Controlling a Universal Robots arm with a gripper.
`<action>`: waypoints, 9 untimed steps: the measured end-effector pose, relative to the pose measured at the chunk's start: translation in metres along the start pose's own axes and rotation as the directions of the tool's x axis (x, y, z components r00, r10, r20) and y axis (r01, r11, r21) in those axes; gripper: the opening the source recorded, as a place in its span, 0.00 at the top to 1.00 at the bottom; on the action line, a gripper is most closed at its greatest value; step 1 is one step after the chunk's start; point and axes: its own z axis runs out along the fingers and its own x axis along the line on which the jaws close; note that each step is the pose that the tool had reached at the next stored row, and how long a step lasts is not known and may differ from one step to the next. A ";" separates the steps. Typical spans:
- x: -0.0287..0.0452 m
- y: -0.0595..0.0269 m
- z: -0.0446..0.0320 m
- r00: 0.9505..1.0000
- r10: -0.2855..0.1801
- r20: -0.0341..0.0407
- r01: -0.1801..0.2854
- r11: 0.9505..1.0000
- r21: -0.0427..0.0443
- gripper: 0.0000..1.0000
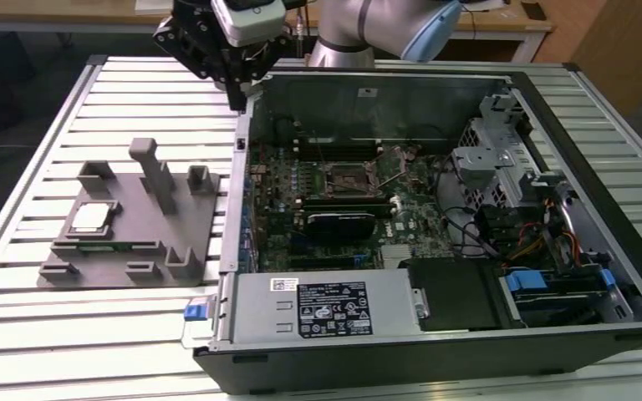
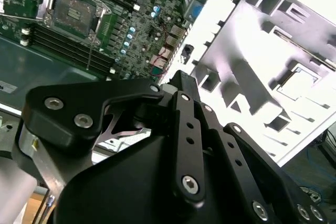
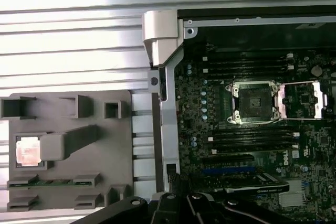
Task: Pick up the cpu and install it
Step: 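Reach for the cpu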
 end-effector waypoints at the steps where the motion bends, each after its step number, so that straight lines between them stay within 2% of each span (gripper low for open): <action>1: 0.0018 -0.0001 0.0000 1.000 0.000 0.000 0.000 1.000 0.000 0.89; 9: 0.0144 -0.0011 -0.0002 1.000 0.000 0.000 0.000 1.000 0.000 0.89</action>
